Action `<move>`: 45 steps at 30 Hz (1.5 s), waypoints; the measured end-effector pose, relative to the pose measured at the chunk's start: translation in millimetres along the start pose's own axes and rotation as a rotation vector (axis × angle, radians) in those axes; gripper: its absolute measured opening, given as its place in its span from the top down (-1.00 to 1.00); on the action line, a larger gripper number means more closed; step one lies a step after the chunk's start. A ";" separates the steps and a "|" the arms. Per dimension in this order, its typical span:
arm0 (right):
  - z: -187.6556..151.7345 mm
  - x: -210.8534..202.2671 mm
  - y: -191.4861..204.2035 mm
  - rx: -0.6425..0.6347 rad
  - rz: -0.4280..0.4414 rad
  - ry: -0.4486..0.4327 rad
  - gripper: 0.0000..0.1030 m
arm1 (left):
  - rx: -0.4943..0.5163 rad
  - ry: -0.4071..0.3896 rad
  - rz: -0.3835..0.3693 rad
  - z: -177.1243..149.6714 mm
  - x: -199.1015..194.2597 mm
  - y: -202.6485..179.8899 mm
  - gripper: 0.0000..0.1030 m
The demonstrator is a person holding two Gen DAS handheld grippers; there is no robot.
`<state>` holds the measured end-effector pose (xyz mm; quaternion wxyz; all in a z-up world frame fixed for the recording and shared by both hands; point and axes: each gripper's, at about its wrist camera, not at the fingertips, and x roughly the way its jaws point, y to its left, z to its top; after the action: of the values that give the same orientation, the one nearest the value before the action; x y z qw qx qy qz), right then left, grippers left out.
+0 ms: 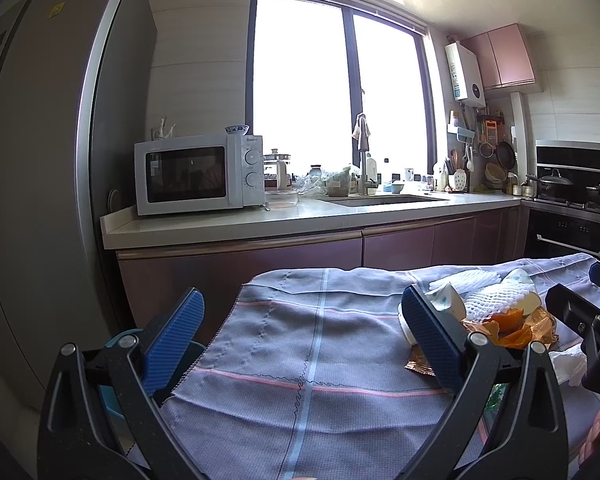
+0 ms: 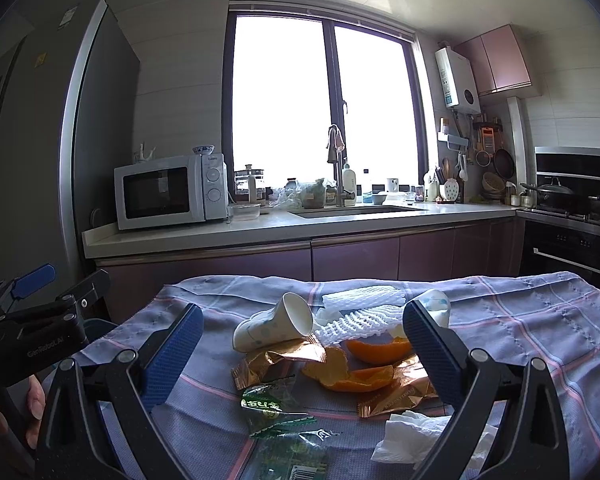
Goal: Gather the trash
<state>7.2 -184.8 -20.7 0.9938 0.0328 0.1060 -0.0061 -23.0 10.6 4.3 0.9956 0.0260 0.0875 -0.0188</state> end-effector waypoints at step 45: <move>-1.4 1.2 0.2 0.007 0.000 0.000 -0.87 | -0.004 -0.004 -0.002 -1.1 -2.2 -0.6 -0.89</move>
<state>8.0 -184.5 -22.3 0.9937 0.0365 0.1057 -0.0065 -25.3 10.1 3.6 0.9958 0.0241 0.0857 -0.0198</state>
